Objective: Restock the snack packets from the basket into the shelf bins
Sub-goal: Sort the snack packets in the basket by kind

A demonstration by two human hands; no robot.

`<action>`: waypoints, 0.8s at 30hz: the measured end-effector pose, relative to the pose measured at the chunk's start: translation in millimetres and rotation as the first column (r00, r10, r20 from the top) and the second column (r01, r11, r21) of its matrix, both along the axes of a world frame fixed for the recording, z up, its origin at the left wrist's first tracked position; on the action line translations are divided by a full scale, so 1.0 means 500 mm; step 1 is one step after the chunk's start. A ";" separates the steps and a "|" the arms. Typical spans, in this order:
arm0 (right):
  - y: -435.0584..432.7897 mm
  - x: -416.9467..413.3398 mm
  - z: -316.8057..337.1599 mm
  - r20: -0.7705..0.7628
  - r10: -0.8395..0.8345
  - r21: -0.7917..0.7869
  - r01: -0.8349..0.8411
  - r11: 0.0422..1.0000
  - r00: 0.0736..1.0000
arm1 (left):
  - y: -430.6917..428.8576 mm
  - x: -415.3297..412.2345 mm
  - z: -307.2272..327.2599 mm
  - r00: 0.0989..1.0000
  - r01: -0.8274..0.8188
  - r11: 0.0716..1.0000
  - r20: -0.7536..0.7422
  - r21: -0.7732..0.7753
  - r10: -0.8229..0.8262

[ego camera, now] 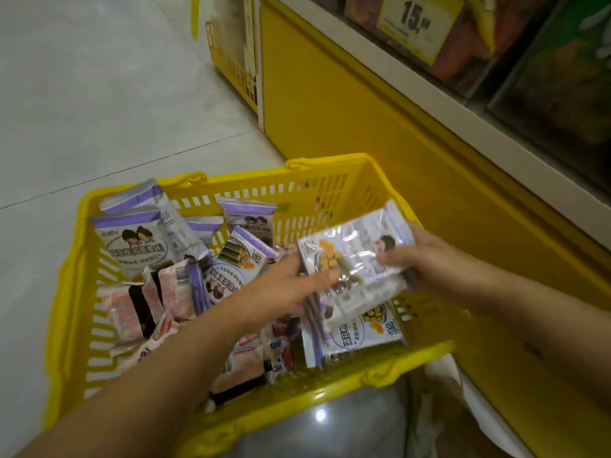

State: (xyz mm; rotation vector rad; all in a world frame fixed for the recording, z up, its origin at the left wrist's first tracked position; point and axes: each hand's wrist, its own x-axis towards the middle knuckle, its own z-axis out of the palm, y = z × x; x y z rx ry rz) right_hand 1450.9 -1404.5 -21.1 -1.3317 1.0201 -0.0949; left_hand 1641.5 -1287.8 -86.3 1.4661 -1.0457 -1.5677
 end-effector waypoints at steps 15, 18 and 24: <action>0.010 0.063 -0.026 -0.719 0.612 -0.079 -0.915 0.397 0.328 | 0.022 -0.061 0.006 0.972 -0.066 0.907 -0.179 0.416 0.153; -0.001 0.071 -0.024 -0.683 0.655 -0.012 -0.902 0.432 0.323 | 0.023 -0.092 0.008 0.933 0.001 0.911 -0.329 0.413 0.147; -0.015 0.073 -0.023 -0.586 0.779 0.187 -0.898 0.399 0.225 | 0.018 -0.068 0.010 0.984 0.179 0.919 -0.064 0.351 -0.168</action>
